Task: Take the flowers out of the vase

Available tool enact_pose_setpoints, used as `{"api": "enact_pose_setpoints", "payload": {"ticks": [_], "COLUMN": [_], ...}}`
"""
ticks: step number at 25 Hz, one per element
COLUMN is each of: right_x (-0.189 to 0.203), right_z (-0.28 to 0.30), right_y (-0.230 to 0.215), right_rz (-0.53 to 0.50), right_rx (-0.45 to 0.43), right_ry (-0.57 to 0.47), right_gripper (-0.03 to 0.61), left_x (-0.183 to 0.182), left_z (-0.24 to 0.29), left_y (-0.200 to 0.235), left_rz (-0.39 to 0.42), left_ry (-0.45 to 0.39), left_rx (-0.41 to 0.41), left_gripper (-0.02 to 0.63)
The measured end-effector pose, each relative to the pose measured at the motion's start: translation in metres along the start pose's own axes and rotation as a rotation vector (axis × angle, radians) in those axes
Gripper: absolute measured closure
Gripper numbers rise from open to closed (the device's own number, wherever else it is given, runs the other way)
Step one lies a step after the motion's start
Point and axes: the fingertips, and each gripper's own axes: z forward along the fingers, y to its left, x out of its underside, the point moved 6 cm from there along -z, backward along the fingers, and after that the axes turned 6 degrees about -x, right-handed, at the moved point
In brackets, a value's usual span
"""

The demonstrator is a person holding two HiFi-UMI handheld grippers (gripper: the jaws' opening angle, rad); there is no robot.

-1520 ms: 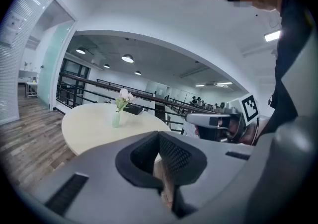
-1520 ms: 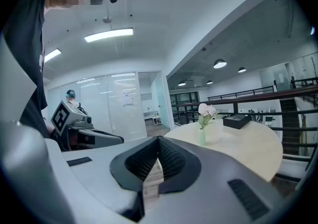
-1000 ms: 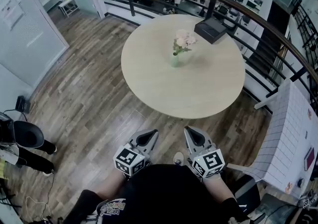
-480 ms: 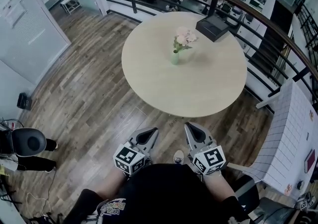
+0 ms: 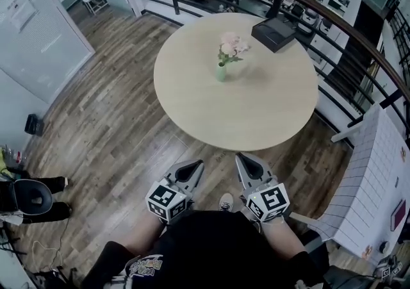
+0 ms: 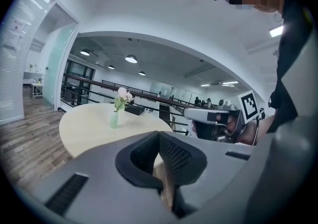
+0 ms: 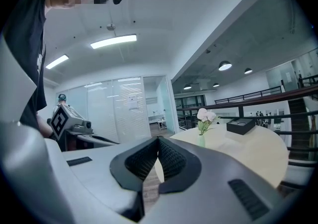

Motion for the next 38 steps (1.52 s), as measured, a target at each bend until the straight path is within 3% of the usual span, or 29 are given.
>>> {"api": "enact_pose_setpoints", "payload": {"ticks": [10, 17, 28, 33, 38], "right_x": [0.002, -0.004, -0.013, -0.005, -0.016], "right_z": [-0.015, 0.002, 0.081, 0.108, 0.146], "right_y": [-0.041, -0.052, -0.073, -0.060, -0.083], "right_rz": [0.015, 0.021, 0.046, 0.064, 0.072], "right_rx": [-0.040, -0.035, 0.088, 0.159, 0.217], "right_ry": [-0.020, -0.038, -0.022, -0.012, -0.013], "right_gripper": [0.558, 0.558, 0.558, 0.558, 0.558], "left_x": [-0.007, -0.017, -0.045, -0.037, -0.056], "left_z": [0.036, 0.051, 0.094, 0.097, 0.130], "left_y": [-0.022, -0.006, 0.086, 0.119, 0.157], "left_rz": [0.011, 0.032, 0.045, 0.048, 0.062], "left_ry": [-0.029, -0.036, -0.014, 0.002, 0.018], "left_rx": [-0.098, -0.116, -0.018, 0.050, 0.093], "left_gripper": [0.607, 0.607, 0.607, 0.607, 0.607]}}
